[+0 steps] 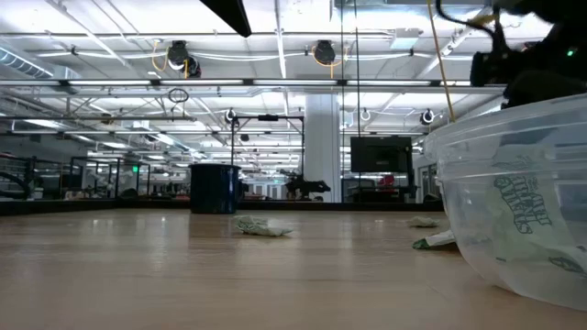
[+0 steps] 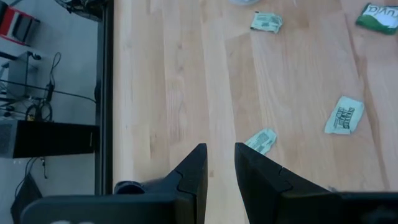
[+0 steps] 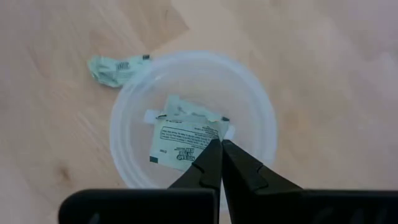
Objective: Pick and place items into bin
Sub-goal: Put the white stevia packet into the top bin, then put the white stevia packet into the bottom bin
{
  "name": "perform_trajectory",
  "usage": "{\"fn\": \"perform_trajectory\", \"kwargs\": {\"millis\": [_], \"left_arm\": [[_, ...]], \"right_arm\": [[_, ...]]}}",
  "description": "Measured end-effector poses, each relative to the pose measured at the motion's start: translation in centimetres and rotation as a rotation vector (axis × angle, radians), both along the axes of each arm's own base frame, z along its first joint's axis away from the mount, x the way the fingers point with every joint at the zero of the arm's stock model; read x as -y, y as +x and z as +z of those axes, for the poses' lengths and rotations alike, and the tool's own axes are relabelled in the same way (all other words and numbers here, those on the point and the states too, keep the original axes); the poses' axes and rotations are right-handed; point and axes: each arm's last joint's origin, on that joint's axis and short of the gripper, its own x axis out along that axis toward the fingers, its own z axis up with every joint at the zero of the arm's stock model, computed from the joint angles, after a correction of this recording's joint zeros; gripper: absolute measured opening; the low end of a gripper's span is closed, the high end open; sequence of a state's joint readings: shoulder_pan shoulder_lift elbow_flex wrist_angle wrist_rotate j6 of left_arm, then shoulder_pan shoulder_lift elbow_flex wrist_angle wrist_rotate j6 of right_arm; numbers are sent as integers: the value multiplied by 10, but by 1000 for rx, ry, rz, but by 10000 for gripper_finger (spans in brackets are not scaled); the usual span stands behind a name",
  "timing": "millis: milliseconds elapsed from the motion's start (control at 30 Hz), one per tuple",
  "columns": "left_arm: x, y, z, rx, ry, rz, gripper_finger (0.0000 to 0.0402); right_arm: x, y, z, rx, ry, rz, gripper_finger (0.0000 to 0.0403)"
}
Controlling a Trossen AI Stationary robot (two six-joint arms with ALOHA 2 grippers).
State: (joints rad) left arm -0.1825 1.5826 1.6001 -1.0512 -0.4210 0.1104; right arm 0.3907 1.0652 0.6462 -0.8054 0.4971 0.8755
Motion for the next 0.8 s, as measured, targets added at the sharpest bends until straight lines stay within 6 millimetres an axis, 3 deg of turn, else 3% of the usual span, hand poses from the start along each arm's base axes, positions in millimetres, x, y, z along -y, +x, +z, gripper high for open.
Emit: {"fn": "perform_trajectory", "kwargs": {"millis": [333,800], "left_arm": [[0,0,0,14,-23,32,88],[0,0,0,31,-55,79,88]], "right_arm": [[20,7,-11,-88,91,0,7],[23,14,-9,-55,84,65,86]]}}
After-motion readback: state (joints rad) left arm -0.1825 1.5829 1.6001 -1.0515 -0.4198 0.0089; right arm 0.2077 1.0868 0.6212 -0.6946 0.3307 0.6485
